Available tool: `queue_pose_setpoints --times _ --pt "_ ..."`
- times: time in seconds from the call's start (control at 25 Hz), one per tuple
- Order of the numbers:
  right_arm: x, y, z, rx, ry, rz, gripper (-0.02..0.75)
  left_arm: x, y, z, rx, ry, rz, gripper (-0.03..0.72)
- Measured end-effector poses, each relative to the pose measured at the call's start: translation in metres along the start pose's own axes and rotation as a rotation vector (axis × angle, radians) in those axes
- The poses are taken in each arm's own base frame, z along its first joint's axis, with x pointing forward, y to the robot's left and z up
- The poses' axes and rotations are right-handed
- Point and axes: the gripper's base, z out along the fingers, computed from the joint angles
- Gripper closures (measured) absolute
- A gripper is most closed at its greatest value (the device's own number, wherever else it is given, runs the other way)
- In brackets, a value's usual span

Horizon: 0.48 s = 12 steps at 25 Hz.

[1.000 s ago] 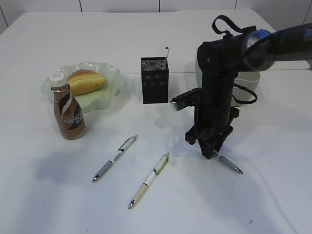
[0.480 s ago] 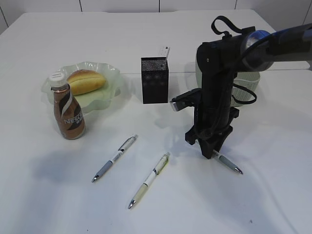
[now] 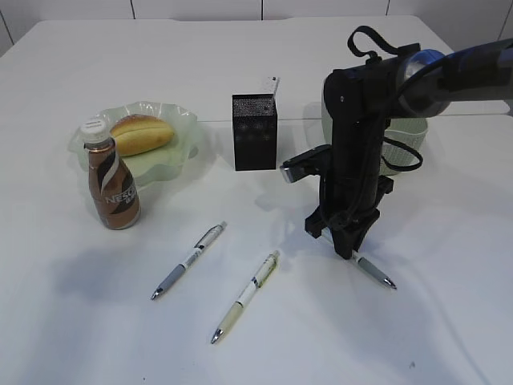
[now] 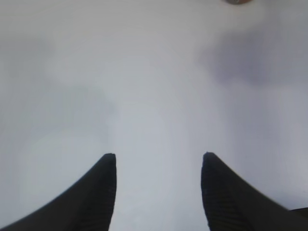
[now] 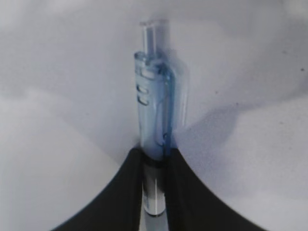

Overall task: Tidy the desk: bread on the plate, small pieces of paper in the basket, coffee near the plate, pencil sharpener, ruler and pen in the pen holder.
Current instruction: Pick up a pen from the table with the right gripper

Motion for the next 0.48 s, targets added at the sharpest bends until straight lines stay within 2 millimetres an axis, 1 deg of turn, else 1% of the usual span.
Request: queue_pose_setpoints --times 0.16,0.32,0.48 --pt "0.0 0.0 0.0 0.001 -0.002 0.0 0.623 0.0 0.0 0.0 0.0 0.0 0.0 0.294" --pt "-0.005 -0.001 -0.004 0.0 -0.019 0.001 0.623 0.0 0.0 0.0 0.0 0.0 0.0 0.294" --pt "-0.015 -0.001 -0.019 -0.011 -0.083 0.018 0.624 0.0 0.0 0.0 -0.002 0.002 0.001 0.294"
